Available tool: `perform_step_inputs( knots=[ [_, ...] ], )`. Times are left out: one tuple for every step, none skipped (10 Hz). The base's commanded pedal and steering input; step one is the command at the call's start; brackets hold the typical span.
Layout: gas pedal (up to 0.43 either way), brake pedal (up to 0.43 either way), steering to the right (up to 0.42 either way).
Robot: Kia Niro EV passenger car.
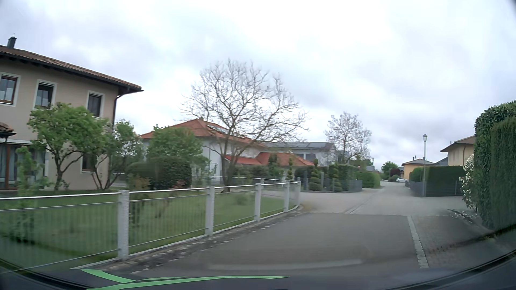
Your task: Follow the waypoints while adhering to traffic rules and regulations
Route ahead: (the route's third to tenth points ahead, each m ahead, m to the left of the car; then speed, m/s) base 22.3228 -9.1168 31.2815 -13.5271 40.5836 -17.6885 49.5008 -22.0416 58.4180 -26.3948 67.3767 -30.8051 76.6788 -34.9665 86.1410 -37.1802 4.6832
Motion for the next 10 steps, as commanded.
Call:
perform_step_inputs(
  knots=[
    [0.13,0.0,0.426],
    [0.13,0.0,0.409],
    [0.13,0.0,0.385],
    [0.138,0.0,0.345],
    [0.138,0.0,0.31],
    [0.15,0.0,0.271],
    [0.15,0.0,0.241],
    [0.15,0.0,0.209],
    [0.157,0.0,0.179],
    [0.169,0.0,0.156]
  ],
)
